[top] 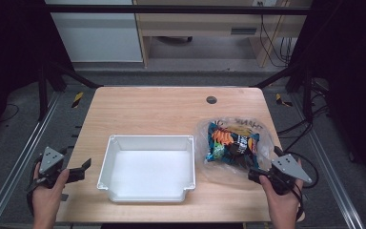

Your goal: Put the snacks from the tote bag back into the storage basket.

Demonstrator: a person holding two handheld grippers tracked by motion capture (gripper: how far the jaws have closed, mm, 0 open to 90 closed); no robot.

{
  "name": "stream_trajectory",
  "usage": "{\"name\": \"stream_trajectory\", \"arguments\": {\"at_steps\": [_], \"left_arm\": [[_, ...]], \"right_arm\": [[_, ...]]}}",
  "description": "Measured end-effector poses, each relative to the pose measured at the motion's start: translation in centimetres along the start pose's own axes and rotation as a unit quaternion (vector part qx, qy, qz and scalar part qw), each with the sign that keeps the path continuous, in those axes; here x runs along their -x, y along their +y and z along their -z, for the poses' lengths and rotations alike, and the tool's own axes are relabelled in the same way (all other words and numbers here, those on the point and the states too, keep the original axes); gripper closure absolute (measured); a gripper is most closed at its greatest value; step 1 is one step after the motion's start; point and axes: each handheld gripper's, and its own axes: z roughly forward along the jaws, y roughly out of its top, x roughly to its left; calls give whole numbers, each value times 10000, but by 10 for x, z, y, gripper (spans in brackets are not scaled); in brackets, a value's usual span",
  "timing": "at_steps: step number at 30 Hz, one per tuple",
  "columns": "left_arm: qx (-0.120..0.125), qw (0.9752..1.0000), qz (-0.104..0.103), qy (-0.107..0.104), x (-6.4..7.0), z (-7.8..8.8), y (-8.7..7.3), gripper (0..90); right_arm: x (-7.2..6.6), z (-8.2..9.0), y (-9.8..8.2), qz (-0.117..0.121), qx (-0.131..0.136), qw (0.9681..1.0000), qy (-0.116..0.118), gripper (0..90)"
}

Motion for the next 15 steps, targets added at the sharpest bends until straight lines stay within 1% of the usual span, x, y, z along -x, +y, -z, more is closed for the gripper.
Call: {"name": "stream_trajectory", "arguments": {"at_steps": [2, 3, 5, 6, 8, 9, 10, 11, 13, 15], "left_arm": [[25, 10000, -7, 78, -1, 1, 0, 20], [25, 10000, -7, 78, -1, 1, 0, 21], [31, 9999, 6, 95, -2, 1, 0, 21], [32, 9999, 16, 94, -2, 1, 0, 21], [31, 9999, 25, 92, -2, 2, -1, 21], [32, 10000, 24, 85, -2, 2, -1, 21], [28, 10000, 13, 85, -2, 2, -1, 21], [20, 10000, 4, 84, -2, 2, -1, 21], [7, 10000, -9, 87, -1, 1, -1, 21], [-3, 10000, -7, 83, -1, 1, -1, 21]], "right_arm": [[1, 0, 4, 19, -48, 10000, 68, 55], [1, 0, 4, 19, -48, 10000, 68, 55], [1, 0, 8, 123, -140, 9998, 81, 48], [0, -3, 12, 210, -265, 9993, 145, 41], [-1, -6, 14, 266, -412, 9984, 288, 37], [-1, -6, 14, 266, -412, 9984, 288, 37], [-2, -10, 16, 358, -596, 9965, 458, 36], [-2, -10, 16, 358, -596, 9965, 458, 37], [-5, -12, 19, 576, -772, 9937, 578, 45], [-7, -15, 23, 772, -945, 9901, 691, 44]]}}
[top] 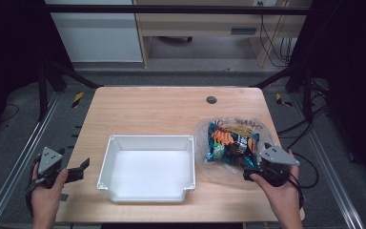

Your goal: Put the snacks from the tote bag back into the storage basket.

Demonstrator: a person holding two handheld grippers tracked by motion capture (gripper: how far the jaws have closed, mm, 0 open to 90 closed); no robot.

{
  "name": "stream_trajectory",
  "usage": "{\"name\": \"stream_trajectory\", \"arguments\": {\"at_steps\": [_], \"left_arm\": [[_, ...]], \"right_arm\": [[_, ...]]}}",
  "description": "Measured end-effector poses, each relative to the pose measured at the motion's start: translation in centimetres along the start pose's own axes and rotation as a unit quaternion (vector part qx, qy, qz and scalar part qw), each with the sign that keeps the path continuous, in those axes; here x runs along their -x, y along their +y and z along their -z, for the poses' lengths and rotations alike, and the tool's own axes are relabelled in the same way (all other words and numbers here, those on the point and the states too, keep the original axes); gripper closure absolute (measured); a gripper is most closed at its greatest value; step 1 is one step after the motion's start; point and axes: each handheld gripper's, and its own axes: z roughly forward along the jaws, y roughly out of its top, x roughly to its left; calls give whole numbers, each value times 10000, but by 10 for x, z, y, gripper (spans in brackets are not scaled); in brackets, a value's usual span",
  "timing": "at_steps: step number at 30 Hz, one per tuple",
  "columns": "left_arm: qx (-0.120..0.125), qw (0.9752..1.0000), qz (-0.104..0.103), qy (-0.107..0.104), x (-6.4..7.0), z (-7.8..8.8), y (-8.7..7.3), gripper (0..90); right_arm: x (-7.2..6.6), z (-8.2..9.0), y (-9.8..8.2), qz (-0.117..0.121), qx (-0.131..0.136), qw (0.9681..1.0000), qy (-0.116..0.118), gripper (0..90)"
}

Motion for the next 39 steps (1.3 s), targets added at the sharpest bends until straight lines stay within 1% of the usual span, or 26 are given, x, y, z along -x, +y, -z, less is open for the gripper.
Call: {"name": "stream_trajectory", "arguments": {"at_steps": [2, 3, 5, 7, 9, 11, 12, 13, 14, 15, 16, 17, 18, 21, 22, 24, 25, 26, 28, 30, 32, 33, 34, 35, 37, 39], "left_arm": [[-14, 10000, -5, -4, 0, -1, 0, 21], [-19, 10000, -7, -5, 0, -1, 0, 21], [-22, 10000, -3, -10, 0, -1, 0, 21], [-16, 10000, -2, -14, 0, 0, 0, 21], [-19, 10000, -1, -14, 0, 0, 0, 21], [-31, 10000, 9, -22, -1, -1, -1, 21], [-31, 10000, 9, -22, -1, -1, -1, 21], [-32, 10000, 5, -22, -1, -1, -1, 21], [-35, 10000, 2, -26, -1, -1, -1, 21], [-39, 10000, -5, -23, -1, -1, -1, 21], [-47, 10000, -10, -28, -1, -2, -1, 21], [-51, 10000, -20, -29, -1, -2, -1, 21], [-57, 10000, -27, -29, -1, -2, -1, 21], [-65, 10000, -30, -34, -1, -2, -1, 21], [-67, 10000, -33, -34, -1, -2, -1, 21], [-71, 10000, -37, -35, -1, -3, -1, 21], [-75, 10000, -38, -35, -1, -3, -1, 21], [-76, 10000, -42, -32, -1, -3, -1, 21], [-76, 10000, -50, -35, 0, -3, -1, 21], [-80, 9999, -51, -42, 0, -3, -1, 21], [-99, 9999, -66, -50, 0, -3, -1, 21], [-102, 9999, -69, -52, 0, -3, -1, 21], [-106, 9999, -74, -54, 0, -3, -1, 21], [-104, 9999, -71, -58, 0, -3, -1, 21], [-109, 9999, -57, -64, 0, -3, -1, 21], [-125, 9999, -61, -73, 0, -4, -1, 22]], "right_arm": [[0, -2, 7, 165, -131, 9997, 115, 46], [0, -3, 10, 183, -150, 9996, 150, 47], [1, -6, 21, 253, -248, 9987, 378, 47], [1, -8, 25, 324, -327, 9981, 412, 47], [3, -12, 37, 600, -501, 9955, 530, 48], [6, -16, 44, 700, -584, 9938, 642, 61], [6, -16, 44, 700, -584, 9938, 642, 61], [7, -18, 47, 774, -656, 9925, 680, 61], [10, -24, 52, 923, -792, 9898, 742, 68], [11, -27, 54, 971, -856, 9882, 821, 69], [11, -27, 54, 971, -856, 9882, 821, 69], [12, -30, 56, 999, -935, 9862, 930, 76], [14, -37, 59, 1078, -1047, 9825, 1105, 104], [15, -44, 60, 1148, -1078, 9781, 1360, 111], [15, -44, 60, 1148, -1078, 9781, 1360, 111], [15, -53, 60, 1305, -1196, 9732, 1466, 112], [16, -57, 60, 1373, -1230, 9715, 1491, 108], [16, -57, 60, 1373, -1230, 9715, 1491, 108], [18, -67, 61, 1475, -1381, 9673, 1533, 103], [22, -76, 60, 1473, -1464, 9648, 1612, 94], [23, -80, 60, 1445, -1525, 9641, 1626, 93], [25, -85, 60, 1485, -1550, 9625, 1658, 93], [27, -91, 59, 1505, -1622, 9597, 1733, 90], [27, -91, 59, 1505, -1622, 9597, 1733, 90], [31, -96, 58, 1526, -1681, 9555, 1883, 89], [32, -97, 59, 1525, -1716, 9546, 1896, 89]]}}
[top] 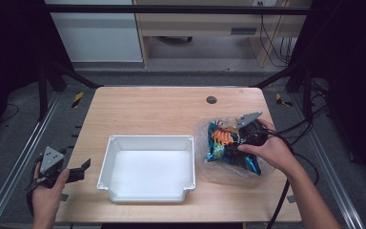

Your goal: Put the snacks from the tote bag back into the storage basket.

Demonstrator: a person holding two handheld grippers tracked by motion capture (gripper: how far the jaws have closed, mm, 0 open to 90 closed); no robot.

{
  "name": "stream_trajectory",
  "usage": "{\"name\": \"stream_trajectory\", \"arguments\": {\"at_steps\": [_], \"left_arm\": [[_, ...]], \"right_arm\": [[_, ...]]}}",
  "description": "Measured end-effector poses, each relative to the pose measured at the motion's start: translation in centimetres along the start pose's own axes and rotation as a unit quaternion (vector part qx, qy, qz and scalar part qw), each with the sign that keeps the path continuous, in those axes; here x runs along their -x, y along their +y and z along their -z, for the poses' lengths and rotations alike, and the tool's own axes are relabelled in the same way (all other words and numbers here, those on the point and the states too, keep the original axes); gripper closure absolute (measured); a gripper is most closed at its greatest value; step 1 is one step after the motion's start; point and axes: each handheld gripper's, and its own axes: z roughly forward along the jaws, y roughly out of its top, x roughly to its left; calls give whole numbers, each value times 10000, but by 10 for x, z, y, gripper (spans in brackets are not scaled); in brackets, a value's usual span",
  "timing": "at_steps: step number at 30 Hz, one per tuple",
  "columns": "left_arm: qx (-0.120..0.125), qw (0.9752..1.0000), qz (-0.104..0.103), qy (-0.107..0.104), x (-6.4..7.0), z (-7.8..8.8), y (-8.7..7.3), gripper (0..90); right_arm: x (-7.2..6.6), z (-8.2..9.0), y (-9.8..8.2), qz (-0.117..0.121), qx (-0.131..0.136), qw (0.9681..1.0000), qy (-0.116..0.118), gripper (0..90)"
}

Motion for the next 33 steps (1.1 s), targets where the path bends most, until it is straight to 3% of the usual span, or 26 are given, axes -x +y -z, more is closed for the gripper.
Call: {"name": "stream_trajectory", "arguments": {"at_steps": [11, 21, 33], "left_arm": [[-39, 10000, -43, -28, 2, -2, 0, 22], [-48, 10000, -61, -31, 3, -2, 0, 22], [-63, 9999, -95, -51, 4, -3, 0, 23]], "right_arm": [[10, -18, -7, -9, -254, 9993, 262, 90], [11, -33, -11, 95, -508, 9979, 401, 92], [9, -46, -18, 68, -633, 9965, 547, 101]]}}
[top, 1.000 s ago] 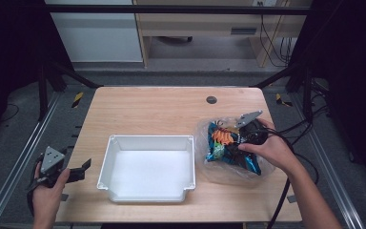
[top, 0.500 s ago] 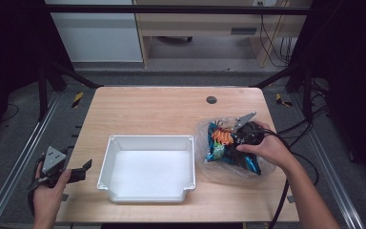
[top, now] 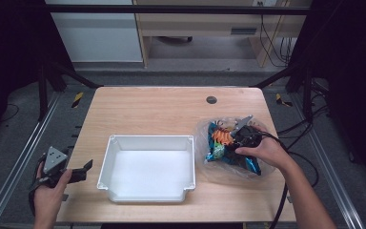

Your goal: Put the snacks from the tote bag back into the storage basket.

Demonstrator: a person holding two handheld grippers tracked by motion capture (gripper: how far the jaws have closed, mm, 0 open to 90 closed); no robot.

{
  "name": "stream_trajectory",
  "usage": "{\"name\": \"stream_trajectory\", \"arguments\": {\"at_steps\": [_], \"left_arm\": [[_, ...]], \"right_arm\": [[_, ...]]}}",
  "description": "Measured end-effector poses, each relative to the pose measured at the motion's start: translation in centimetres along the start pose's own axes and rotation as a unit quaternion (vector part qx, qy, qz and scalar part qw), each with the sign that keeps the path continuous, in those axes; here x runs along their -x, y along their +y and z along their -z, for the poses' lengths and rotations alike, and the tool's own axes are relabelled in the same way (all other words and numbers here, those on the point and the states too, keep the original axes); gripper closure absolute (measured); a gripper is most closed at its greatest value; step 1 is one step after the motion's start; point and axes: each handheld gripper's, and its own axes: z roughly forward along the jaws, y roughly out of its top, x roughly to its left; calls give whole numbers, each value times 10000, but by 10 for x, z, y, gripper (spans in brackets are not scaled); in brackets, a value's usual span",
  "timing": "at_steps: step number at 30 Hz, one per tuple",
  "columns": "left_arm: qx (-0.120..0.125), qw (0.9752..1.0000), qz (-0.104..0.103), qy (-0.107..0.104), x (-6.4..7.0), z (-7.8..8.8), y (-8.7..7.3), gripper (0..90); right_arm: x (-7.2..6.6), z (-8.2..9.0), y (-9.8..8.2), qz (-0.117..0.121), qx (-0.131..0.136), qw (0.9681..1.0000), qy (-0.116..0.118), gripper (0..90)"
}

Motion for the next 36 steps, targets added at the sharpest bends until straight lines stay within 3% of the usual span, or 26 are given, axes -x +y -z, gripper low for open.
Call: {"name": "stream_trajectory", "arguments": {"at_steps": [10, 19, 27, 31, 36], "left_arm": [[-2, 10000, -2, 1, 0, 0, 0, 23], [-9, 10000, -12, 1, 0, 0, 0, 23], [-10, 10000, -11, 0, 0, 0, 0, 23], [1, 10000, 7, 0, 0, 0, 0, 23], [-4, 10000, 4, 2, 0, 0, 0, 23]], "right_arm": [[-1, -5, 0, -2, -11, 10000, -32, 101], [-1, -1, -5, 102, 37, 9999, -6, 299], [-1, 1, -6, 133, 68, 9999, 51, 352], [1, 8, -8, 44, 237, 9997, 77, 399], [0, 15, -11, 94, 307, 9995, 79, 407]]}}
